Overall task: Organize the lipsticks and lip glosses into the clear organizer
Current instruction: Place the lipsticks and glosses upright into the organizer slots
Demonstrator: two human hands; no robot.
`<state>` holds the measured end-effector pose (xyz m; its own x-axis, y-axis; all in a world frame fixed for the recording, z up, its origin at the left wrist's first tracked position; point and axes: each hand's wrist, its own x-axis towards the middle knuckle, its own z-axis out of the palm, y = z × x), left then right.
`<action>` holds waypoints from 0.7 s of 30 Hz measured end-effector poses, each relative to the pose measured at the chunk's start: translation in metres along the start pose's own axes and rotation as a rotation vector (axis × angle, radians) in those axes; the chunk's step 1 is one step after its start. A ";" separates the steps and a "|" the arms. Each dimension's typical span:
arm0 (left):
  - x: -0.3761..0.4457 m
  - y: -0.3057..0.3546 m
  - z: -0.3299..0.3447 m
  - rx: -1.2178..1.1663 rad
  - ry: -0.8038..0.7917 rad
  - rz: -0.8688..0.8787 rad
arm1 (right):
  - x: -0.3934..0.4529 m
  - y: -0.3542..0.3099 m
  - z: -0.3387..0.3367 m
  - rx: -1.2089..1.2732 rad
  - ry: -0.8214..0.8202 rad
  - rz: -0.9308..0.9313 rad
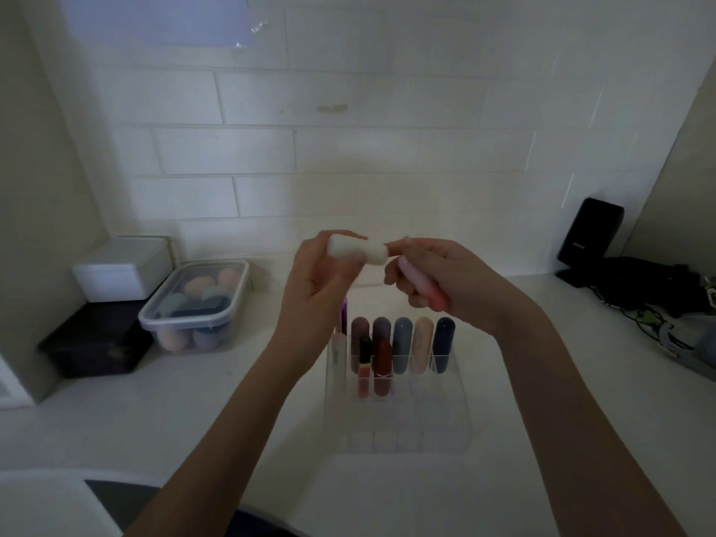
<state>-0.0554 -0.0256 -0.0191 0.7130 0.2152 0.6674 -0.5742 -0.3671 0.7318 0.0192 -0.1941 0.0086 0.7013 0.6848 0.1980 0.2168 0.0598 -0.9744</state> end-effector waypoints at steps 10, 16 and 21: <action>-0.034 -0.013 0.009 0.050 0.246 0.044 | -0.023 -0.004 -0.003 -0.423 0.000 0.034; -0.043 -0.010 0.009 0.163 0.229 0.127 | -0.043 0.009 0.007 -0.588 0.207 -0.061; -0.049 -0.012 0.009 0.184 0.269 0.143 | -0.054 0.009 0.013 -0.637 0.288 -0.095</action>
<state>-0.0801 -0.0396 -0.0618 0.4849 0.3719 0.7916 -0.5611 -0.5620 0.6077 -0.0255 -0.2206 -0.0125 0.7921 0.4731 0.3856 0.5801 -0.3872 -0.7167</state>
